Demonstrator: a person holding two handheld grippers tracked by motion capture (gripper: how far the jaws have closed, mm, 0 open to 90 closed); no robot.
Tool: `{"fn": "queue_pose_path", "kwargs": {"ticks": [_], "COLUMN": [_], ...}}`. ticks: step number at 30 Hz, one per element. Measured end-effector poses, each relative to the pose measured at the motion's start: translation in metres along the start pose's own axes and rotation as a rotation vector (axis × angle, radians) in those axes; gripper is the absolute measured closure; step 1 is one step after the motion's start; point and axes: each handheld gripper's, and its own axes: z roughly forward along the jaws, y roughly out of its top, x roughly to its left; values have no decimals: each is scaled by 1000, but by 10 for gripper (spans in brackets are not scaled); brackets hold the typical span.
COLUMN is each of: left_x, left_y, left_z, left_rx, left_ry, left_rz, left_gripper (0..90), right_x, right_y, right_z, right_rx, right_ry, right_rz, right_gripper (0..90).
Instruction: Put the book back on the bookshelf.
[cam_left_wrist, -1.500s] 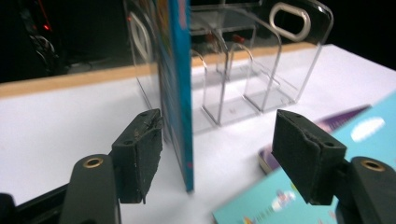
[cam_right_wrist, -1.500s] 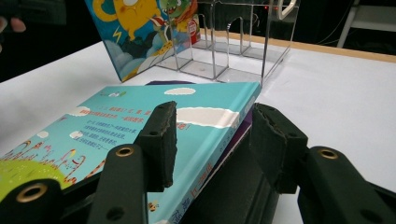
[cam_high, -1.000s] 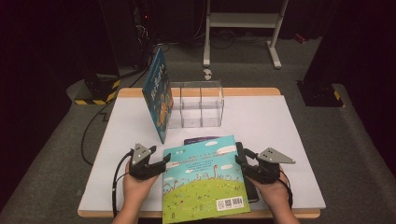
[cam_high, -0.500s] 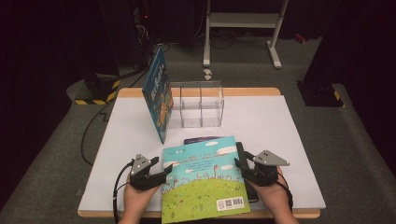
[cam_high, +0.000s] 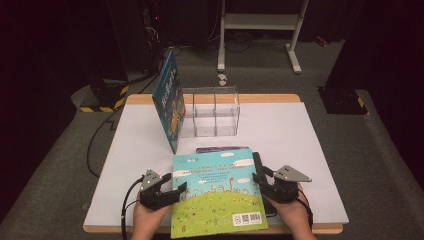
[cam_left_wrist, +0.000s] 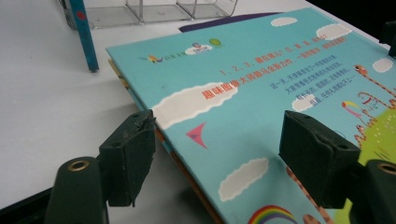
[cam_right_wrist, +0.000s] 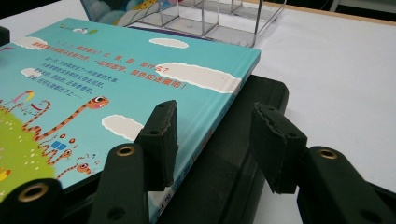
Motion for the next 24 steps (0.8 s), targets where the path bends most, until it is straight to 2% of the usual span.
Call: {"fn": "queue_pose_path", "kwargs": {"ticks": [3,4,12,17,24], "left_x": [0,1,2,-1,-15], "left_y": [-3,-3,-2,0,2], "left_z": [1,1,3,9,27], "left_rx": [3,1,9,13,40], "left_ry": [-8,-11,-12,-17,-44], "left_rz": [-21,-42,-53,-53,-21], "left_gripper": [249,245,266,274,275], "right_x": [0,0,0,-4,-15], "right_y": [0,0,0,-1,-3], "right_z": [0,0,-1,-3,-9], "right_rx": [-2,-4,-1,4,9], "right_ry": [-2,0,-2,1,-25], "right_rz": [-2,-2,-3,0,38], "right_gripper": [513,513,513,510,509]}}
